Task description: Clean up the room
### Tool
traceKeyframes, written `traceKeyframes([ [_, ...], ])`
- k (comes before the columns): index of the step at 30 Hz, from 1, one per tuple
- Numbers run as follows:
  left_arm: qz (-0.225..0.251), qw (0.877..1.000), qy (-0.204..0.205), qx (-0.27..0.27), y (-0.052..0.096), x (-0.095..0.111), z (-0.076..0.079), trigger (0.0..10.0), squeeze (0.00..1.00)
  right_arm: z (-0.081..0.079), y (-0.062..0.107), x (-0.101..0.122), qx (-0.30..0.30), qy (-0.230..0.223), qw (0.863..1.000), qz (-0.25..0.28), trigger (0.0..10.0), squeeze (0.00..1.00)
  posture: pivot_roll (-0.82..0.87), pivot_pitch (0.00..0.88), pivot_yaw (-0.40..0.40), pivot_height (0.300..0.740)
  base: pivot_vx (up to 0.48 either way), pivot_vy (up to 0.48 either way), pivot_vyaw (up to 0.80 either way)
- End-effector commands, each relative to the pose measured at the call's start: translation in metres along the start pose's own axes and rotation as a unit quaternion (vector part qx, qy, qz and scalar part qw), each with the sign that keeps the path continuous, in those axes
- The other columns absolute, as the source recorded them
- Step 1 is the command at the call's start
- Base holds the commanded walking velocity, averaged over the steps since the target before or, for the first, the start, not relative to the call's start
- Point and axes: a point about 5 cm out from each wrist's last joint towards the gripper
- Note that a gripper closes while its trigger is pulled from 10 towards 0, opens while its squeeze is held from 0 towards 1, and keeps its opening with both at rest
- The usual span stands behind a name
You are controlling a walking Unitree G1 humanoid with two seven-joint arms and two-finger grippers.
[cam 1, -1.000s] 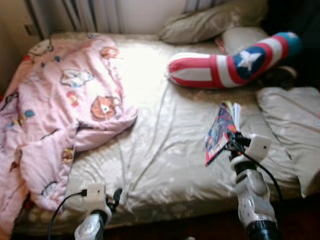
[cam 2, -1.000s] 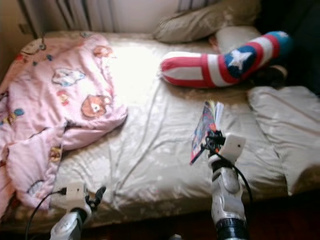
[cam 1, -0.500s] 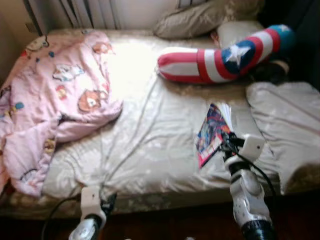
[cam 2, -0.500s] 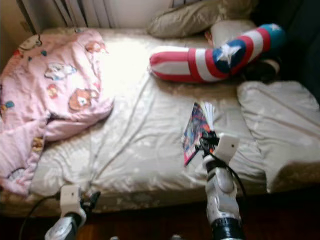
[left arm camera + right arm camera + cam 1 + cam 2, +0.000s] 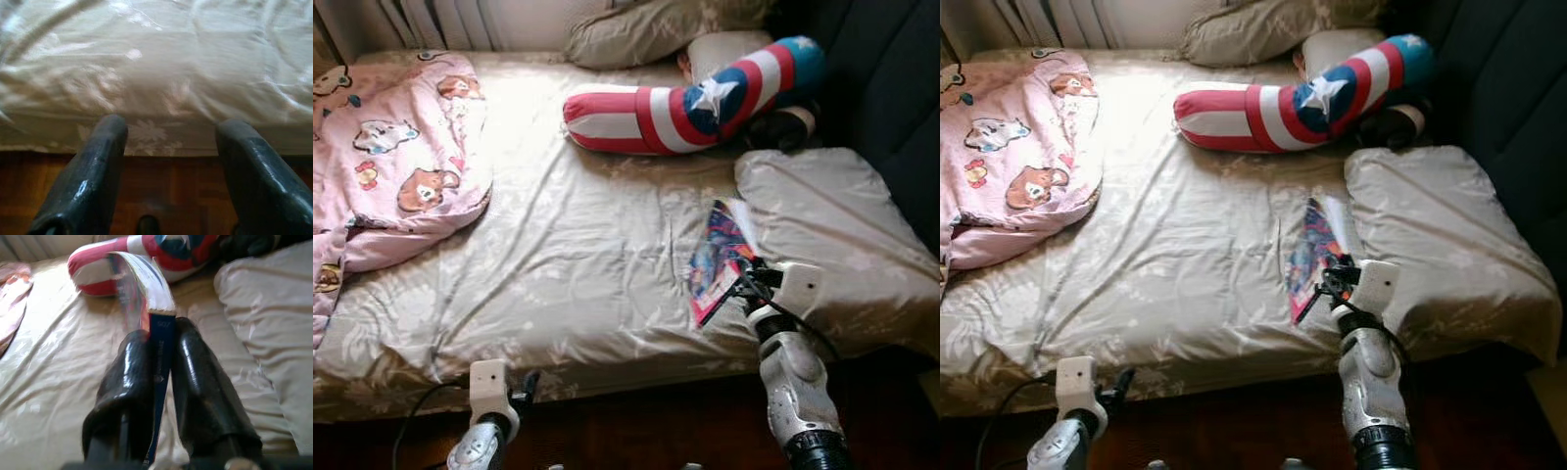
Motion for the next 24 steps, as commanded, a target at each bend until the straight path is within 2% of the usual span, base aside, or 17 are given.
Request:
traceKeyframes([
  [1,-0.016,1.000,0.002,-0.001,0.004,-0.008,0.000,10.0,0.00,0.000,-0.002,0.010,0.005,0.013,1.000,0.019,10.0,0.00,-0.01,0.186,-0.053,0.740,0.000,0.000,0.00],
  [5,-0.013,1.000,0.006,-0.002,0.004,-0.008,0.001,10.0,0.00,-0.002,-0.002,0.011,0.016,0.021,0.999,0.021,10.0,0.00,-0.02,0.187,-0.054,0.740,0.000,0.000,0.00],
  [10,-0.013,1.000,0.007,-0.003,0.004,-0.008,0.001,10.0,0.00,-0.005,-0.001,0.010,0.033,0.034,0.999,0.018,10.0,0.00,-0.02,0.182,-0.052,0.740,0.155,0.000,0.69],
  [12,-0.013,1.000,0.006,-0.004,0.004,-0.008,0.001,10.0,0.00,-0.004,0.000,0.009,0.024,0.023,0.999,0.016,10.0,0.00,-0.02,0.180,-0.051,0.740,0.272,0.000,0.00],
  [24,-0.013,1.000,0.004,-0.011,0.005,-0.009,0.002,10.0,0.00,0.005,0.002,0.006,-0.015,0.025,0.999,0.017,10.0,0.00,-0.02,0.167,-0.047,0.740,0.300,0.000,0.00],
])
Point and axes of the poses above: a point about 5 cm out from each wrist's last joint towards the gripper, its own y axis pointing back from the gripper into the wrist, its own x axis along the axis of the wrist's last joint, z = x × y, and after that the axes turned 8 degrees about -y, right-handed
